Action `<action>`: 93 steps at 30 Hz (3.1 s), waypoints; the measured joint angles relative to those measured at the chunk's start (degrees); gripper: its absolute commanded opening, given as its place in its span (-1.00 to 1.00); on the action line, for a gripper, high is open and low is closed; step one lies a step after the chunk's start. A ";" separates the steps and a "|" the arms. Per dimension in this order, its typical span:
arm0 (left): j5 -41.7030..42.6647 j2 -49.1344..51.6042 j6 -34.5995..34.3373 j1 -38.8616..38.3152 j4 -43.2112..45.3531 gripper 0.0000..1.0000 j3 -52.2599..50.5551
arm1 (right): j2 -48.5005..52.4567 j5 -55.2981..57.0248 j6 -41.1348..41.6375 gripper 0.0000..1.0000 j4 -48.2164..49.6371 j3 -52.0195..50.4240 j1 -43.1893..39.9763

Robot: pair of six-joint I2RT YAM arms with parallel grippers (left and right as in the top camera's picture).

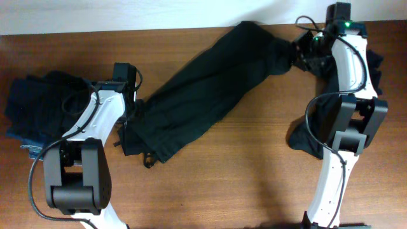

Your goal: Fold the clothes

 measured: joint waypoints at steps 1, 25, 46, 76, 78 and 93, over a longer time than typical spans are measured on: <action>0.00 0.00 -0.02 0.00 0.00 -0.99 0.00 | 0.00 0.35 -1.31 0.25 -1.38 0.00 -0.02; 0.02 0.00 0.63 0.00 -0.72 -0.99 0.00 | 0.02 16.76 -8.22 -0.92 3.54 1.84 12.85; 0.04 -0.44 1.07 0.00 -4.70 -0.99 0.00 | 2.71 24.35 -14.64 0.99 29.14 2.56 21.84; 0.04 -0.55 1.09 0.00 -6.38 -1.00 0.00 | 7.85 7.89 -13.62 0.98 39.21 2.93 21.64; 0.04 -0.55 1.07 0.00 -6.58 -0.99 0.00 | 9.14 7.85 -14.23 0.98 39.21 2.93 22.43; 0.04 -0.63 1.09 0.00 -7.50 -1.00 0.55 | 9.35 -7.45 -17.29 0.98 27.89 13.46 15.17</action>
